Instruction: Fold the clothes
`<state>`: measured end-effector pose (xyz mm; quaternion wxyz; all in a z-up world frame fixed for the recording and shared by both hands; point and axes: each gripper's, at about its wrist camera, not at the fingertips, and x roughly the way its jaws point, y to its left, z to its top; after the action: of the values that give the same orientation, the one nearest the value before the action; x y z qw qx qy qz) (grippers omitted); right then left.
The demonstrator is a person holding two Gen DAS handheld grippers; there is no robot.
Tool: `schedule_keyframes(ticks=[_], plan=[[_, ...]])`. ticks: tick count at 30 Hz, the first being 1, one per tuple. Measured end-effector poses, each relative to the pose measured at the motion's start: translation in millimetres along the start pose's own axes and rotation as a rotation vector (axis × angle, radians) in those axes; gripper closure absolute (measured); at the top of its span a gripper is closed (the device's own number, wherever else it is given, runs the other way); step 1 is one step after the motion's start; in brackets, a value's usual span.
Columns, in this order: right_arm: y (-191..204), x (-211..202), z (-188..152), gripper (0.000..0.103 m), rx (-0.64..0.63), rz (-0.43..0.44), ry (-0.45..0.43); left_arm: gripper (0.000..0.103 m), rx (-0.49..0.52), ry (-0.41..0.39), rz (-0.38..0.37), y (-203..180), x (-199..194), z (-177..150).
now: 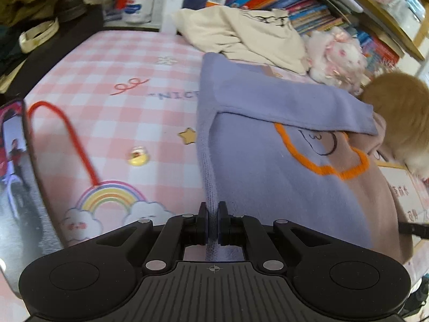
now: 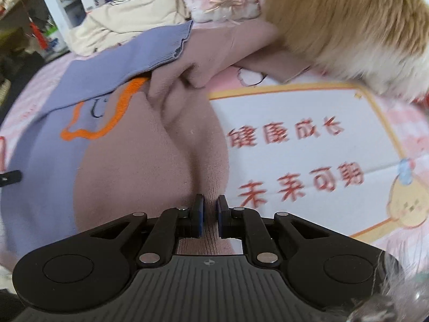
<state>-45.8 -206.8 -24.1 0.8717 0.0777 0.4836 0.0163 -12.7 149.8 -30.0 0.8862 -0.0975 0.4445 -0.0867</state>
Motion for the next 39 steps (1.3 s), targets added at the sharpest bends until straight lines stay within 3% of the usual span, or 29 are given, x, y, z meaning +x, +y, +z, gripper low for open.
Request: schedule_keyframes(ticks=[5,8,14,17,23,26,28,30,33,36,39], plan=[[-5,-1,1,0.089,0.056,0.010,-0.024,0.098,0.057,-0.003,0.015,-6,1,0],[-10,7,10,0.081,0.080,0.002,-0.046,0.098,0.029,-0.005,-0.004,1,0,0],[-7,24,29,0.077,0.078,0.014,-0.054,0.098,0.001,-0.011,0.013,12,-5,-1],[9,26,27,0.091,-0.009,0.030,-0.030,0.098,0.033,-0.010,0.026,10,-6,-3],[42,-5,-27,0.093,-0.160,0.125,0.088,0.098,0.166,-0.014,0.056,0,-5,-7],[41,-21,-51,0.093,-0.150,0.228,0.169,0.098,0.204,-0.018,0.061,-2,-4,-5],[38,-25,-57,0.093,-0.142,0.243,0.188,0.098,0.203,-0.016,0.058,-2,-2,-4],[31,-27,-56,0.093,-0.121,0.204,0.171,0.098,0.208,-0.009,0.053,-2,-2,-3],[4,-31,-47,0.093,-0.008,-0.014,0.063,0.098,0.220,0.030,0.001,-6,-5,-7],[-27,-32,-38,0.093,0.122,-0.200,-0.012,0.098,0.242,0.093,-0.132,-22,-9,-21],[-16,-33,-39,0.093,-0.013,-0.220,0.025,0.098,0.382,0.099,-0.119,-47,-14,-35]])
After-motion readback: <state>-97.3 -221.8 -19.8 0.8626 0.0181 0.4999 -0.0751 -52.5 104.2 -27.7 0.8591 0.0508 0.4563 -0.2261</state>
